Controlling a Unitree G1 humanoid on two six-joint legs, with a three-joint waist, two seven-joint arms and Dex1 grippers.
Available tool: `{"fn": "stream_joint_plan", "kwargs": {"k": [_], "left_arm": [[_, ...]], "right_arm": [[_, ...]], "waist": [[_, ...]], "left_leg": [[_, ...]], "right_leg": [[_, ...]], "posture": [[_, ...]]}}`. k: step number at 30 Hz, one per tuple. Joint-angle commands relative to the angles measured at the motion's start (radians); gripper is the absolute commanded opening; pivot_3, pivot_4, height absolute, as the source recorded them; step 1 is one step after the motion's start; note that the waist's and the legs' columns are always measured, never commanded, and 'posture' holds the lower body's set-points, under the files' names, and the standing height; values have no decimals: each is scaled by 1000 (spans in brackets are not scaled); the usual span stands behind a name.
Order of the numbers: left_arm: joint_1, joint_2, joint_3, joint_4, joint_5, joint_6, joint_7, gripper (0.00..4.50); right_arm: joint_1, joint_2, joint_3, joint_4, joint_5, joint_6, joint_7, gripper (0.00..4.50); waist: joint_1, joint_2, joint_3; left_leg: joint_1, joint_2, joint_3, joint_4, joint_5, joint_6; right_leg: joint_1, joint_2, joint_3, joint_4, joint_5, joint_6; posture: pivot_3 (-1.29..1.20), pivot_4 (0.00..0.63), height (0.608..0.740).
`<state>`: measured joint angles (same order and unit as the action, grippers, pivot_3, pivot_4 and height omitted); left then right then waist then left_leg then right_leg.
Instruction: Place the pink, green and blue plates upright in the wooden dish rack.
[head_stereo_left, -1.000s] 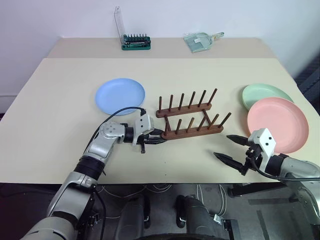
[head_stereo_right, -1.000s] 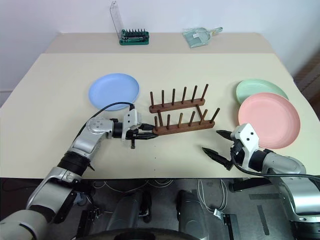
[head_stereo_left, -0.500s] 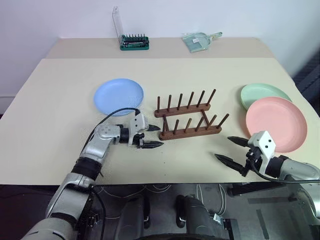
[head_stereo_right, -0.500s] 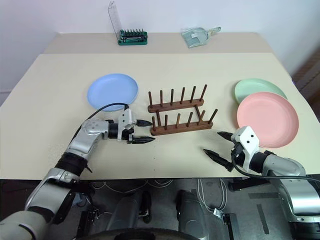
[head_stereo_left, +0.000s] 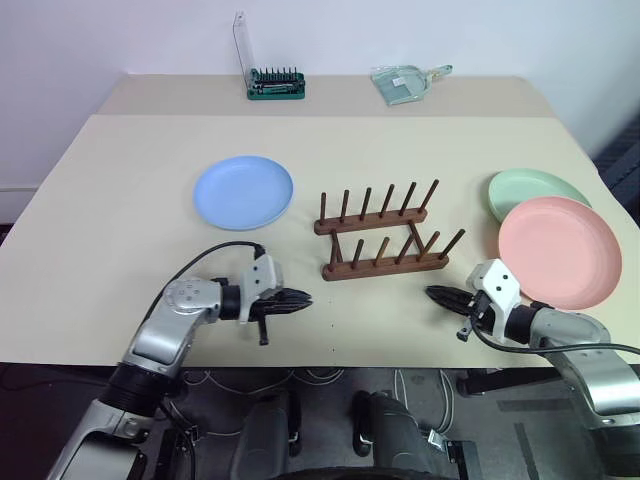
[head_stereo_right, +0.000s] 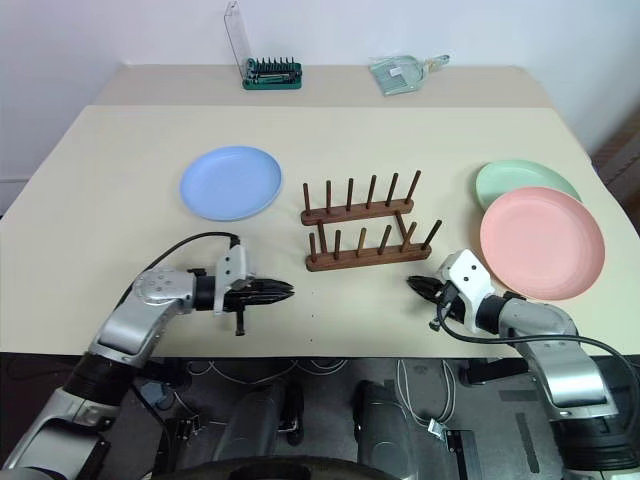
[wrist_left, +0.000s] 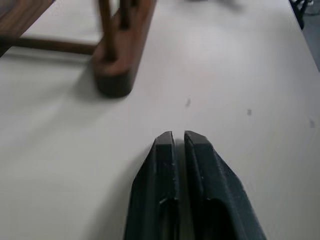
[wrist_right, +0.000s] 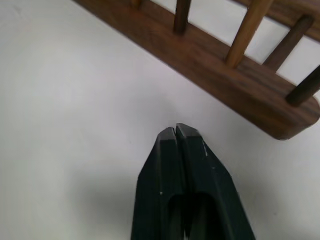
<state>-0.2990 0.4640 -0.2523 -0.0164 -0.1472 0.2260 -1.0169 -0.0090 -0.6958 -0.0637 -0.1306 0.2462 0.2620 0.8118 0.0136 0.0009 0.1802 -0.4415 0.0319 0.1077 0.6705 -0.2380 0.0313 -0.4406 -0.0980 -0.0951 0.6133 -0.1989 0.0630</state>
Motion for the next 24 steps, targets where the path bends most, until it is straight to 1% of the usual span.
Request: {"fn": "stream_joint_plan", "kwargs": {"k": [1,4,11,24], "left_arm": [[3,-47,-41,-13,57,13,96,182],[14,-71,-46,-9,80,8,145,182],[-29,-133,-24,100,139,-40,295,182],[-126,-158,-15,259,169,-113,383,182]], "right_arm": [[-50,23,35,45,-61,-39,-41,0],[-88,42,51,69,-80,-49,-59,0],[-178,77,81,151,-132,-90,-94,0],[-343,144,123,292,-190,-154,-129,0]], "waist": [[-1,0,0],[-3,0,-1],[-2,0,-1],[-3,0,-2]], "left_leg": [[1,0,0,0,0,0],[1,1,0,1,0,0],[1,1,-1,5,0,0],[1,2,-1,8,0,0]], "right_leg": [[1,0,0,0,-1,1],[1,1,0,1,-1,2],[2,1,0,4,-1,2],[2,1,0,6,0,1]], "posture": [[0,150,740],[0,150,740],[0,150,740],[0,150,740]]}}
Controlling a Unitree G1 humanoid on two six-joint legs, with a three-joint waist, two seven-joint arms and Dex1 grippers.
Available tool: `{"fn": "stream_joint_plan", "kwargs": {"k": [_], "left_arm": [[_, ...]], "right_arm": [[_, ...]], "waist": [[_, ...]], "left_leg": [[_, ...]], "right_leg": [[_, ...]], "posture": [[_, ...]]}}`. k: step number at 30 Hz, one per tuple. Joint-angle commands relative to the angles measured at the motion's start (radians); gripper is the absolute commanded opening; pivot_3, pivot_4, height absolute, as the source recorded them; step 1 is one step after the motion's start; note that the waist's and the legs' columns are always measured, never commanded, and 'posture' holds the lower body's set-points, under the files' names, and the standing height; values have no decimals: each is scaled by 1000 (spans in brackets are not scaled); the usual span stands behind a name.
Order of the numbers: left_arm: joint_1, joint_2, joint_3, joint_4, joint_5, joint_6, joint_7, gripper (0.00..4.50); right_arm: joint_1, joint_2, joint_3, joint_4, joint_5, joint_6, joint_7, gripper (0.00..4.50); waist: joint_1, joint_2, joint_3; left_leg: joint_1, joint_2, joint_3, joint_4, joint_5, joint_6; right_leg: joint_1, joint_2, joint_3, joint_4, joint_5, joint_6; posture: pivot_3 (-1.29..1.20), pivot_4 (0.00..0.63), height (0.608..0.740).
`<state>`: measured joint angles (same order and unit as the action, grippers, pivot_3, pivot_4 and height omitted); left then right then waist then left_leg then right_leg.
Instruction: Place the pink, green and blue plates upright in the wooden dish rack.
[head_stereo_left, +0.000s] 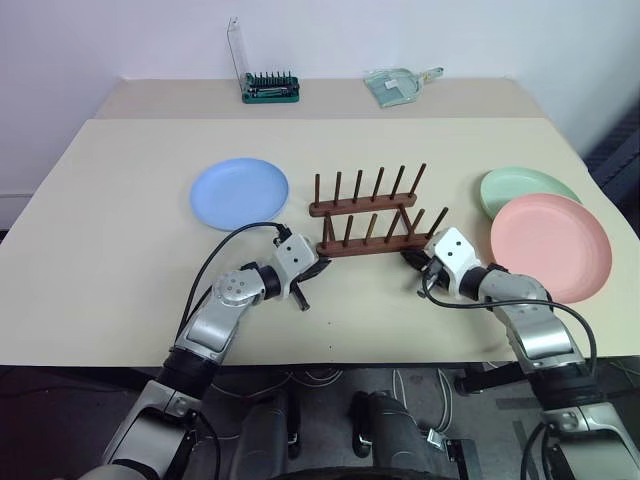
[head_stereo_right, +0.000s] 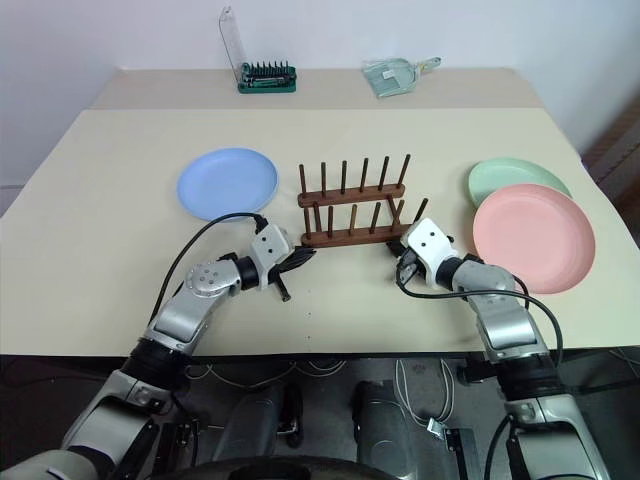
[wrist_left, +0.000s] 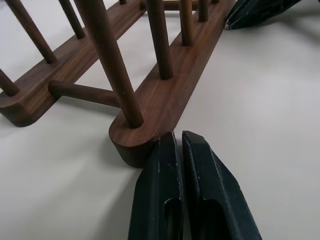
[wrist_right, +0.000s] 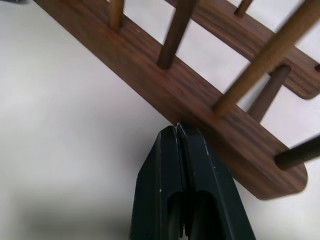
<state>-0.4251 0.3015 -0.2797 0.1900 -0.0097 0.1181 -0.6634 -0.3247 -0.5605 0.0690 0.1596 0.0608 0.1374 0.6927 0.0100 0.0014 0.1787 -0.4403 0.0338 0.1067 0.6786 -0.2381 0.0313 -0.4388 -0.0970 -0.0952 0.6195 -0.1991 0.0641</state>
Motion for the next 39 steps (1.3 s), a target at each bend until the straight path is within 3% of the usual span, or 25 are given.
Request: {"fn": "stream_joint_plan", "kwargs": {"k": [1,14,17,20,27,28,39], "left_arm": [[-11,3,11,72,40,-10,40,182],[-31,7,13,120,48,-44,66,182],[8,26,29,48,15,-31,34,182],[78,48,65,-95,-98,-10,-61,117],[191,119,86,-297,-251,29,-230,117],[195,122,85,-305,-259,32,-241,117],[143,96,27,-330,-274,36,-312,117]], "right_arm": [[-38,12,-8,12,-9,-37,-13,0],[-39,22,-16,-1,0,-55,10,0],[36,-52,-105,-153,84,6,69,0],[128,-140,-224,-310,185,135,107,801],[278,-257,-459,-428,203,300,34,4169],[287,-258,-469,-432,205,315,27,4471],[424,-171,-353,-411,10,318,-180,4471]], "waist": [[1,0,0],[0,0,0],[1,0,0],[0,1,0],[2,1,1],[3,1,1],[-1,1,1]], "left_leg": [[0,0,0,0,0,0],[0,0,0,0,0,0],[-1,0,0,0,0,0],[-3,0,0,-1,-1,2],[-3,0,1,0,-4,0],[-3,0,1,0,-4,0],[-5,-1,1,-2,-5,0]], "right_leg": [[0,0,0,0,1,-2],[0,0,0,0,1,-2],[-1,0,0,0,1,-2],[-3,0,0,-1,1,-2],[-3,-1,0,-3,-1,0],[-3,-1,0,-3,-1,2],[-3,-1,0,-6,-2,2]], "posture": [[0,150,740],[0,150,740],[0,150,740],[0,150,740],[0,150,740],[0,150,740],[0,150,740]]}}
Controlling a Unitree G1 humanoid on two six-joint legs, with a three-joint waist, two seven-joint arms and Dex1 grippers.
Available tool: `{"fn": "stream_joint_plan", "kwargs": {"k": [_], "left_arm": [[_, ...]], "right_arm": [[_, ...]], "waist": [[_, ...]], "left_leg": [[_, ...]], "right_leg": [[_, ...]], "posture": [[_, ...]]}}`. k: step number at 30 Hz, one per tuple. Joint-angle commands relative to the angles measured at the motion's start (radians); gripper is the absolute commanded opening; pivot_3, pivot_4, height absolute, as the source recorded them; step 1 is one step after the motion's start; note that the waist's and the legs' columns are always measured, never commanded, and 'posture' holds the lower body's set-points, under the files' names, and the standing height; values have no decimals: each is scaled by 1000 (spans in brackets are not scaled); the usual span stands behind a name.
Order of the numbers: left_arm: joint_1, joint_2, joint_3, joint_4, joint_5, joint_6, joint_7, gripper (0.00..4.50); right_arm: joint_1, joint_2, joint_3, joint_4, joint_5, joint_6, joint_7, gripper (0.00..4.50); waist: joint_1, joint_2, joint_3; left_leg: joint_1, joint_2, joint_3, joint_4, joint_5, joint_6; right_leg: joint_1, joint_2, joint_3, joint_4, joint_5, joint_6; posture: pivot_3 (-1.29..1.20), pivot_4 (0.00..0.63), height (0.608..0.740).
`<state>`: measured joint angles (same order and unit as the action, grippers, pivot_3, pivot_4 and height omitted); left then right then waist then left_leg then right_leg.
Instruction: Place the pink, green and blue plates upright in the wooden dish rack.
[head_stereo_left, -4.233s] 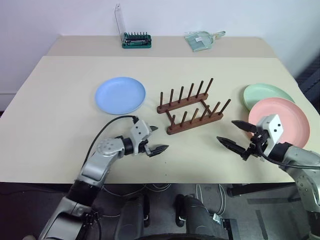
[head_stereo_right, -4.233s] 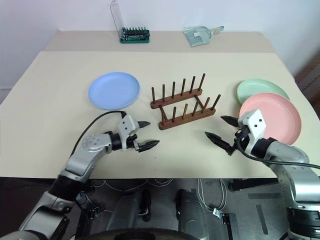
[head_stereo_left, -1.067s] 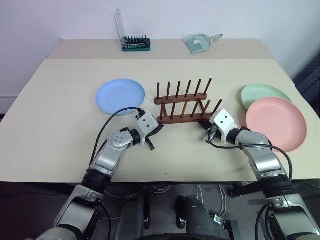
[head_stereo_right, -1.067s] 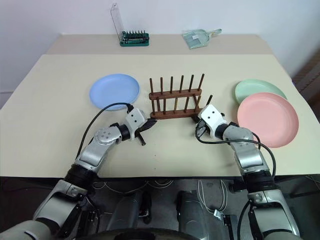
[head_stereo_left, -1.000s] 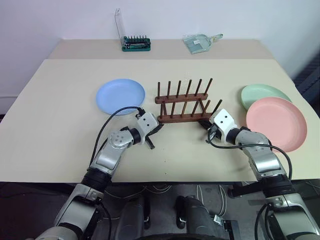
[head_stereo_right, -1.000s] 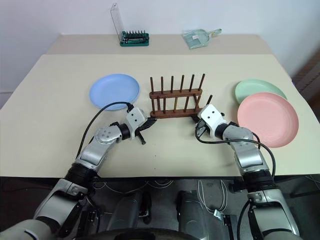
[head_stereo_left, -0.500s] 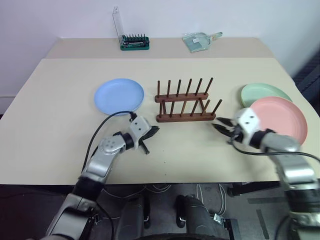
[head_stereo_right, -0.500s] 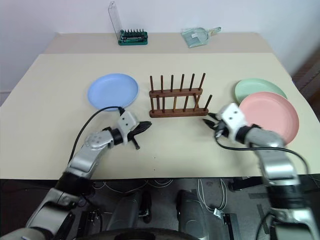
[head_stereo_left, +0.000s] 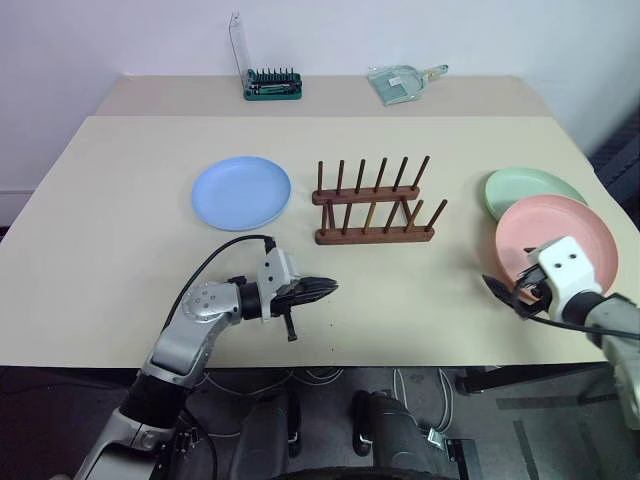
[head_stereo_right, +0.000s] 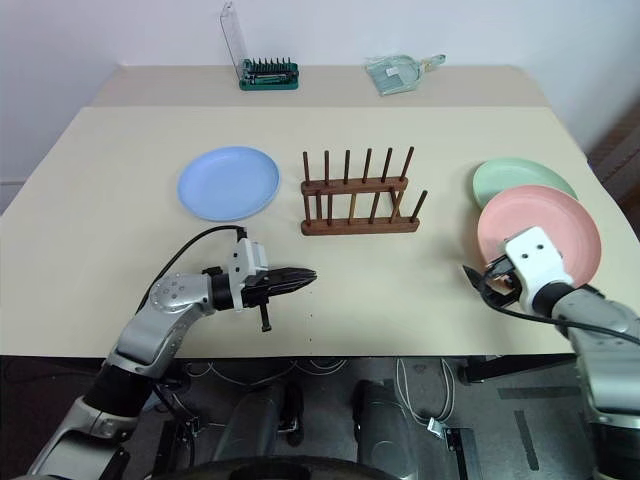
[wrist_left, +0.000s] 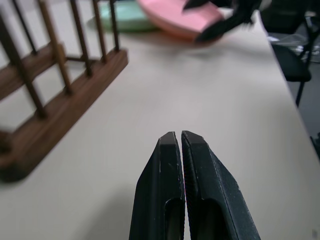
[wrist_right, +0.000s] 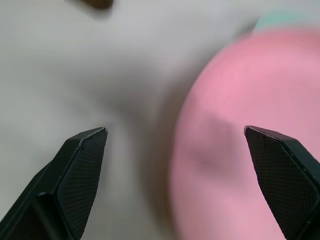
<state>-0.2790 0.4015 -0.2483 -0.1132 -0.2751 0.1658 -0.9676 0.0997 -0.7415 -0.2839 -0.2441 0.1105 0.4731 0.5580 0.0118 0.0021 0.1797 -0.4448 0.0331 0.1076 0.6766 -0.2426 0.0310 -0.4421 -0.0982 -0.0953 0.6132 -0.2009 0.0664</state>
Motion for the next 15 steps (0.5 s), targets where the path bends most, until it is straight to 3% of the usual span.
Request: {"fn": "stream_joint_plan", "kwargs": {"k": [1,4,6,8,14,15], "left_arm": [[-3,-6,-5,-26,-8,-12,-7,117],[0,-9,-5,-21,-10,-8,-6,117],[5,-9,-2,-22,-10,-14,-6,117],[9,-9,0,-26,-9,-17,-6,117],[6,-19,-4,-25,-13,-18,-8,117],[4,-22,-5,-23,-14,-18,-10,117]], "right_arm": [[-2,17,7,-2,-49,-21,-58,4471],[-11,25,37,38,-107,-49,-115,4471],[-10,31,50,58,-133,-58,-143,3959],[-10,40,53,60,-135,-58,-153,3171],[-4,53,49,27,-148,-41,-177,126],[0,55,47,17,-149,-37,-179,51]], "waist": [[-3,0,0],[-2,0,0],[-2,0,0],[0,0,0],[0,0,0],[0,0,0]], "left_leg": [[0,0,0,0,0,0],[1,1,0,0,0,0],[1,0,0,0,0,0],[1,0,0,0,0,0],[0,0,0,0,0,0],[0,0,0,0,0,1]], "right_leg": [[0,0,0,0,0,0],[0,1,0,0,0,0],[0,0,0,0,0,0],[0,0,0,0,0,0],[0,0,0,-1,0,0],[0,0,0,-1,0,0]], "posture": [[0,150,740],[0,150,740],[0,150,740],[0,150,740],[0,150,740],[0,150,740]]}}
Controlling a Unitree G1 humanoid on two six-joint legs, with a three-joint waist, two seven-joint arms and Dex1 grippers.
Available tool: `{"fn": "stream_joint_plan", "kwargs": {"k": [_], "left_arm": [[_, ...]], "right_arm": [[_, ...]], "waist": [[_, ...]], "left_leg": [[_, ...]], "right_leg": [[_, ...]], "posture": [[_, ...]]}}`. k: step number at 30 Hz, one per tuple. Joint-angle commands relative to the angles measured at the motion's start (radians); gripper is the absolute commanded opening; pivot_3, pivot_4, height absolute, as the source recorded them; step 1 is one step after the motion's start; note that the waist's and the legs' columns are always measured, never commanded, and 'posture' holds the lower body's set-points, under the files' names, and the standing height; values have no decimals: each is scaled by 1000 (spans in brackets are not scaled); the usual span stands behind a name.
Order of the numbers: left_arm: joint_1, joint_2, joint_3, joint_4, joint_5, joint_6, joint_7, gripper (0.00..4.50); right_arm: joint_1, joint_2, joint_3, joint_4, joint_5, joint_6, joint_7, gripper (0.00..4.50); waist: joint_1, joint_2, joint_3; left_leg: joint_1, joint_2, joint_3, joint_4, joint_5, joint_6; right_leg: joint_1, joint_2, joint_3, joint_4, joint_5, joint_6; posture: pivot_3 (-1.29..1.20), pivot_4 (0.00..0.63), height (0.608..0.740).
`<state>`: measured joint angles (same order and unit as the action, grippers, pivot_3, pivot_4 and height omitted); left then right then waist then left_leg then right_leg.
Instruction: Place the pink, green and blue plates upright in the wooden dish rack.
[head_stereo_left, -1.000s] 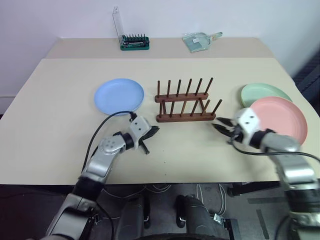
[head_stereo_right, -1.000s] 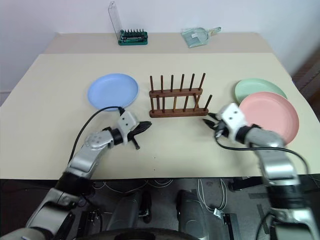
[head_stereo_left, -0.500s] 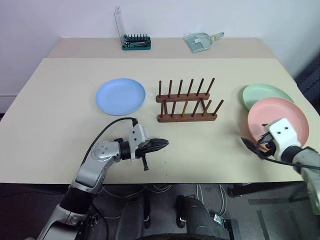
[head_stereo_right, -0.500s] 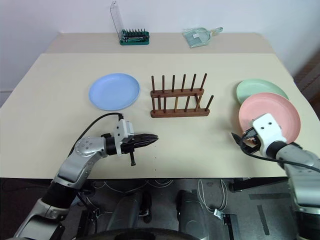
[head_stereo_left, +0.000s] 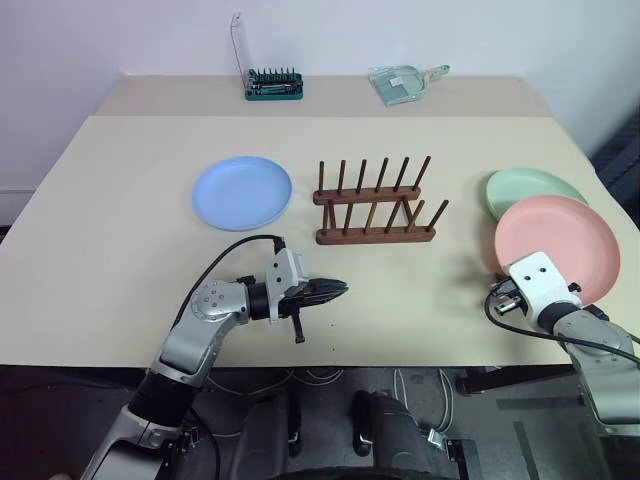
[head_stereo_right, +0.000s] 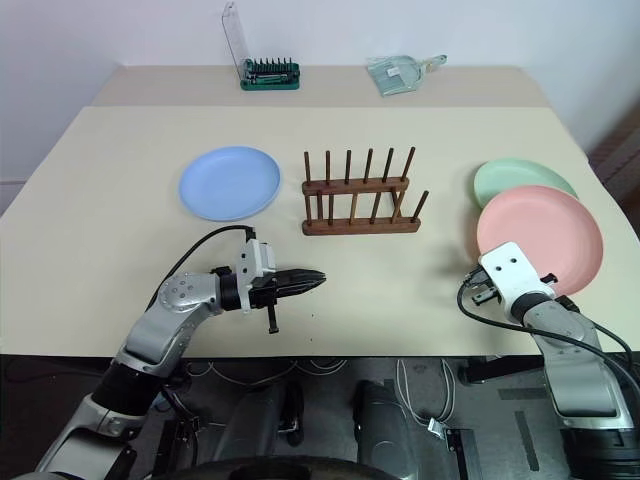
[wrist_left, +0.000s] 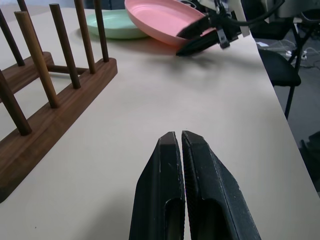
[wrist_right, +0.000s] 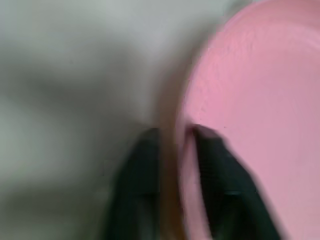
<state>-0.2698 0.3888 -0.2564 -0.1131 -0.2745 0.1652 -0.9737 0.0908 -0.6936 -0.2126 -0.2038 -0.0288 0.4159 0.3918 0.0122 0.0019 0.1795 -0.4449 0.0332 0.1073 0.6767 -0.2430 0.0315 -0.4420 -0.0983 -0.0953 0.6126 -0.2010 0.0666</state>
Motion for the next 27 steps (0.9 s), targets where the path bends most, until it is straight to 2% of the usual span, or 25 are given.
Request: {"fn": "stream_joint_plan", "kwargs": {"k": [1,8,13,15,19,22,25,27], "left_arm": [[-7,-12,2,-21,-15,-18,-5,117],[-19,-28,4,8,-22,-15,-19,117],[-37,-41,8,33,-15,-24,-20,117],[-41,-43,13,41,-11,-28,-19,117],[-44,-41,30,50,-12,-39,-11,117],[-42,-47,63,46,-48,-27,-2,117],[-42,-46,72,41,-55,-25,0,117],[-38,-44,83,31,-57,-25,12,117]], "right_arm": [[16,9,-25,-36,-10,24,-14,51],[75,-5,-38,-145,-30,36,-8,51],[25,-90,-166,-255,36,-18,85,51],[-31,-113,-203,-278,98,-43,133,51],[-223,-135,-246,-300,329,6,253,51],[-413,-97,-209,-278,586,120,328,51],[-493,-85,-181,-251,688,182,352,51],[-595,-33,-152,-172,801,246,361,51]], "waist": [[0,0,0],[0,0,0],[-2,4,2],[-5,3,2],[-2,3,3],[-2,2,3],[2,2,3],[0,1,3]], "left_leg": [[0,0,0,0,0,0],[0,0,0,0,0,0],[0,0,0,0,0,0],[0,0,0,0,0,0],[0,1,-1,0,0,0],[0,1,-2,-1,1,3],[0,0,-2,0,2,3],[0,0,-2,0,1,3]], "right_leg": [[0,0,0,0,0,0],[0,0,0,0,0,0],[0,0,0,0,0,0],[0,0,0,0,0,0],[-1,3,0,1,0,0],[-1,2,-1,0,0,0],[0,1,-1,0,0,0],[0,1,-1,0,1,-2]], "posture": [[0,150,740],[0,150,740],[0,150,740],[0,150,740],[0,150,740],[0,150,740],[0,150,740],[0,150,740]]}}
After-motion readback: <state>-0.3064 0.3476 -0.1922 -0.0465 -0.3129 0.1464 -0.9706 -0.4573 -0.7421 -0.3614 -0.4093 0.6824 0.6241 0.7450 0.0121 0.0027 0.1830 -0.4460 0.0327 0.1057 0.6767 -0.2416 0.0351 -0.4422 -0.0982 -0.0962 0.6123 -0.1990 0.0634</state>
